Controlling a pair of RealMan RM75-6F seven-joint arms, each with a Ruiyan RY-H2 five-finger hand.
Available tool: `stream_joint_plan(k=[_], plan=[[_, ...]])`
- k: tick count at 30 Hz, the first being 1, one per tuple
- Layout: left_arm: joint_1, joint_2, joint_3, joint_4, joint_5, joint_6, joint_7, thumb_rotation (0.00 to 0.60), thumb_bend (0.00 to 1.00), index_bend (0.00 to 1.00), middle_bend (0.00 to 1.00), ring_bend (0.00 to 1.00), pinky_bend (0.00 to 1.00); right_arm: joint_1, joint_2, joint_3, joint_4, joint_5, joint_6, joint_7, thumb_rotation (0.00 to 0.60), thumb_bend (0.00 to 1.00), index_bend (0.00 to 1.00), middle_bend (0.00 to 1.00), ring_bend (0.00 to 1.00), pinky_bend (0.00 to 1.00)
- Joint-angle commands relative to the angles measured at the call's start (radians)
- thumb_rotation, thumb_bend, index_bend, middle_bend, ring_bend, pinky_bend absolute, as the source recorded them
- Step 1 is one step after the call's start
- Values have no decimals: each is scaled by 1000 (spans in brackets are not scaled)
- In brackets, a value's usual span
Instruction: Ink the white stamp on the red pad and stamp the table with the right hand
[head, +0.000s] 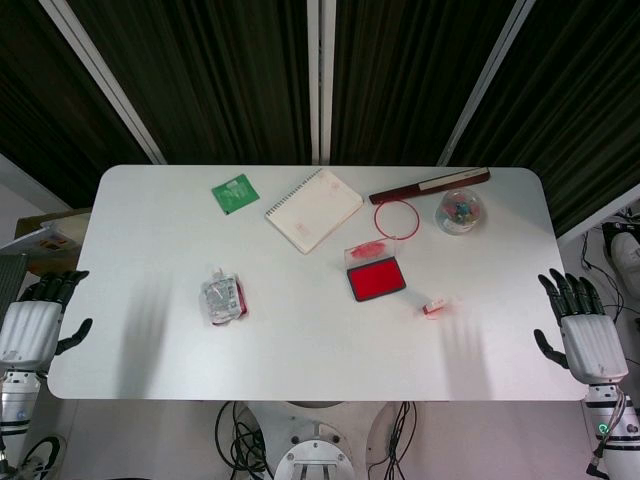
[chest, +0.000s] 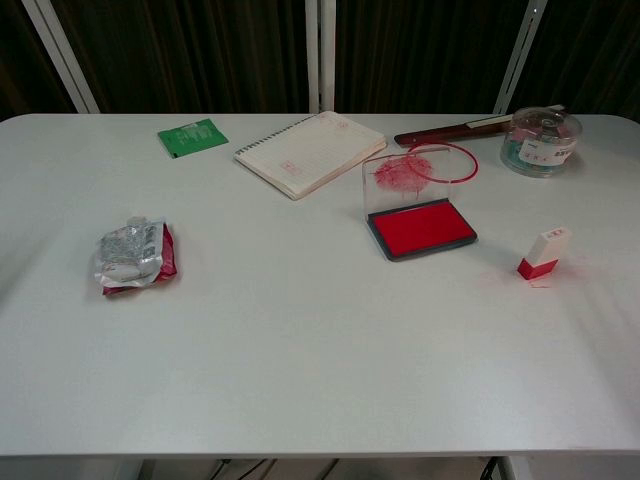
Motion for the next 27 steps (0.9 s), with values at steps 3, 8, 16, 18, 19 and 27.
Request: stream_joint_plan(k=[3, 8, 16, 18, 19, 27], plan=[[-6, -4, -4, 7, -4, -5, -8, 600, 258, 175, 213, 210, 298, 3, -7, 1, 16, 6, -7, 7, 600, 262, 0, 33, 0, 0], [-9, -6, 0, 9, 6, -6, -16, 600, 258, 175, 213, 210, 298, 10, -9, 4, 27, 6, -14, 17, 600, 262, 0, 33, 0, 0], [-6, 2, 3, 13, -2, -11, -52, 600, 259, 169, 213, 210, 300, 41, 14, 2, 26, -7, -55, -7, 600, 261, 0, 37, 0, 0], [-4, 2, -1, 9, 0, 0, -48, 600, 258, 165, 213, 210, 300, 47, 15, 3, 27, -9, -62, -5, 600, 261, 0, 37, 0, 0], [-2, -1, -3, 9, 3, 10, -45, 600, 258, 165, 213, 210, 300, 54, 16, 2, 29, -10, -73, -5, 600, 261, 0, 37, 0, 0], [-3, -6, 1, -3, 12, 12, -35, 600, 241, 137, 213, 211, 299, 113, 18, -11, 55, -23, -171, -11, 600, 261, 0, 37, 0, 0]])
